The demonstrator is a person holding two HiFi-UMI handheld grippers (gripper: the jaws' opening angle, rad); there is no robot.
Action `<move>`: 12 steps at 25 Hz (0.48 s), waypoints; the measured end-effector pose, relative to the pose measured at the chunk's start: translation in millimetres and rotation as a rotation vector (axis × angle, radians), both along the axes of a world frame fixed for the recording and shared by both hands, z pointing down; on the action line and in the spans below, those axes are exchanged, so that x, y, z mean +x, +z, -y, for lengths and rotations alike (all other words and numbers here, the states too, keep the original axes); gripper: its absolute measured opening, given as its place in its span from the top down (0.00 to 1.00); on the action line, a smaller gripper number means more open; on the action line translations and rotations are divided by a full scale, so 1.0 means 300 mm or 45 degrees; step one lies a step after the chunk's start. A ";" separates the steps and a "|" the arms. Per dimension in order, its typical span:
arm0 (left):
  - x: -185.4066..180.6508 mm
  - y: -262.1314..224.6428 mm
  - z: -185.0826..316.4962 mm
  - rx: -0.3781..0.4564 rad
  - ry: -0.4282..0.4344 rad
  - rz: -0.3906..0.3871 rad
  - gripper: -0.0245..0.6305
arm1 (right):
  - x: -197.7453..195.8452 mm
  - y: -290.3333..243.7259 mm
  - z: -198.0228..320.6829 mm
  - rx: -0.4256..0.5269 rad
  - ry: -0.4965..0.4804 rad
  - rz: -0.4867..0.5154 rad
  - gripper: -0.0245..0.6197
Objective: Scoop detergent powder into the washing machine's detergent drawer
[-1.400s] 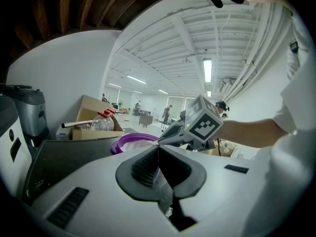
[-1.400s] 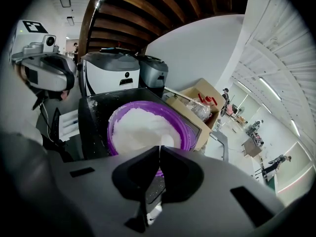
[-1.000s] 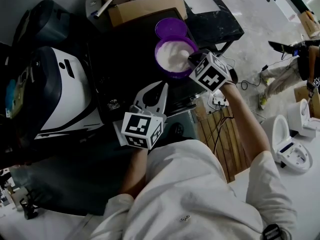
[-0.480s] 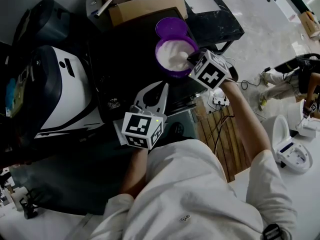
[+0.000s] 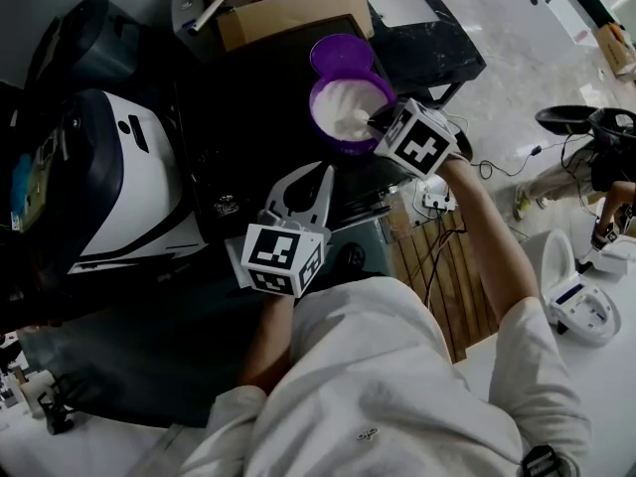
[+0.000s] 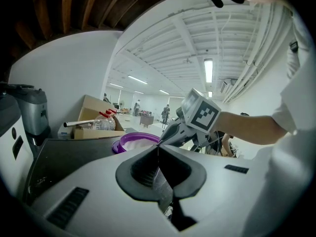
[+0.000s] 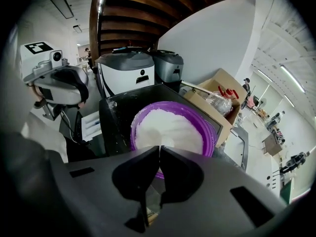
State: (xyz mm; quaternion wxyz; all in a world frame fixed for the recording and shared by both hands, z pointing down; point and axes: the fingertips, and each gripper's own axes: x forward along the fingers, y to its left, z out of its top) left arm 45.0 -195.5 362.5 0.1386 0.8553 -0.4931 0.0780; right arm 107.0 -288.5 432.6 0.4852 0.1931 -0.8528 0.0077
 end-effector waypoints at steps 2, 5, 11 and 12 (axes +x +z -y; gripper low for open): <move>-0.004 -0.001 0.002 0.000 -0.002 0.000 0.93 | -0.005 -0.003 -0.008 -0.017 -0.008 0.008 0.95; -0.005 -0.003 0.002 0.002 -0.005 -0.001 0.93 | -0.017 -0.009 -0.027 -0.047 -0.024 0.033 0.95; -0.003 -0.005 0.000 0.005 -0.002 -0.001 0.93 | -0.025 -0.012 -0.057 -0.091 -0.032 0.057 0.95; -0.003 -0.005 0.001 0.005 -0.001 -0.001 0.93 | -0.029 -0.014 -0.062 -0.101 -0.031 0.071 0.95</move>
